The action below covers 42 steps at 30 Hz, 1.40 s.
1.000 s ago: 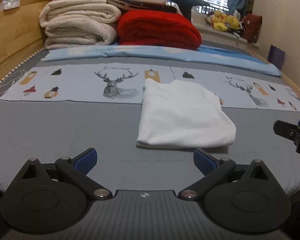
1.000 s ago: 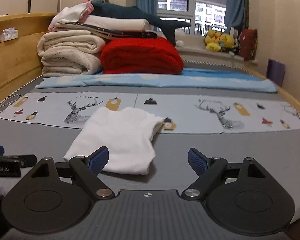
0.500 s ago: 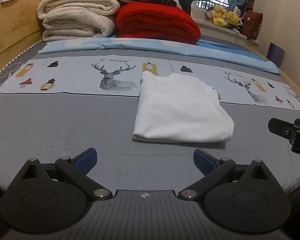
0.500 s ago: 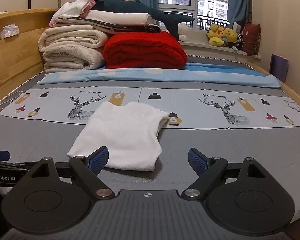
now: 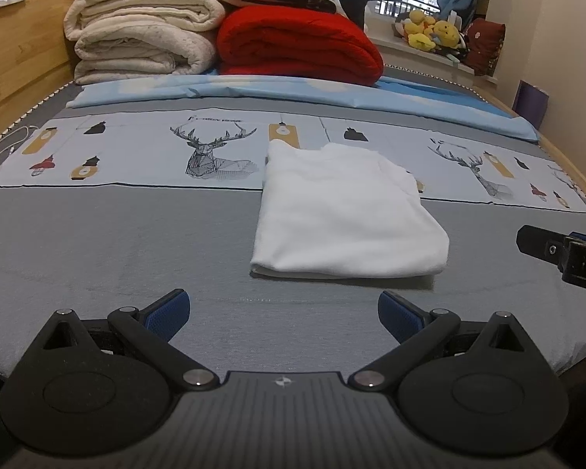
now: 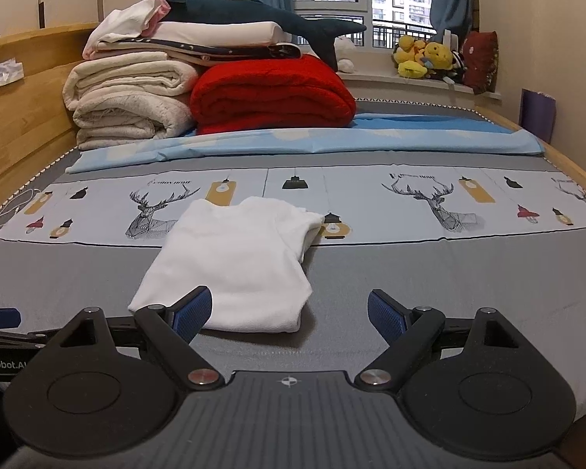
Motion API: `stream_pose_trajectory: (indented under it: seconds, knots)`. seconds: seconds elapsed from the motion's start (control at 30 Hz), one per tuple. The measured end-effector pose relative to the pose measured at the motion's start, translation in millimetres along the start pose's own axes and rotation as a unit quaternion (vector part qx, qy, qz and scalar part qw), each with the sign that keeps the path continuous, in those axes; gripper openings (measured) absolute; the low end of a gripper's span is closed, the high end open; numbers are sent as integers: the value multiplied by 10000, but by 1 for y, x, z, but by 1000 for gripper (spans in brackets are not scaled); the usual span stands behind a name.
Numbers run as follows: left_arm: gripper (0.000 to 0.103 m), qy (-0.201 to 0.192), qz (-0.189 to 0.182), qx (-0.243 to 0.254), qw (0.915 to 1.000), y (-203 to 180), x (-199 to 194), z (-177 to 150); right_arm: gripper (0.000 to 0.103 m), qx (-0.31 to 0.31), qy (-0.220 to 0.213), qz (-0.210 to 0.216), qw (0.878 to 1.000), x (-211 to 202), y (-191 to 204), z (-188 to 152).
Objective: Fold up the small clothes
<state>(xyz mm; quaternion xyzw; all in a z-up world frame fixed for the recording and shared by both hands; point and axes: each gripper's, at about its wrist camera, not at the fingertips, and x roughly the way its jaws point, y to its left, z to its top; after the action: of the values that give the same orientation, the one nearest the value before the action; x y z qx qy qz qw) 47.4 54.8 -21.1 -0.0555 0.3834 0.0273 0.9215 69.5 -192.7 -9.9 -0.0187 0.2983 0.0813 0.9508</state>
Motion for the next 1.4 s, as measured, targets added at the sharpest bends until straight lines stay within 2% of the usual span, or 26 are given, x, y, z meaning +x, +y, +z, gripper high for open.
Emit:
stream_pose_trajectory:
  seconds: [1.4]
  knots:
    - [103, -11, -75, 69, 9999, -5, 1, 1, 88, 22, 37, -8, 10000, 2, -3, 1]
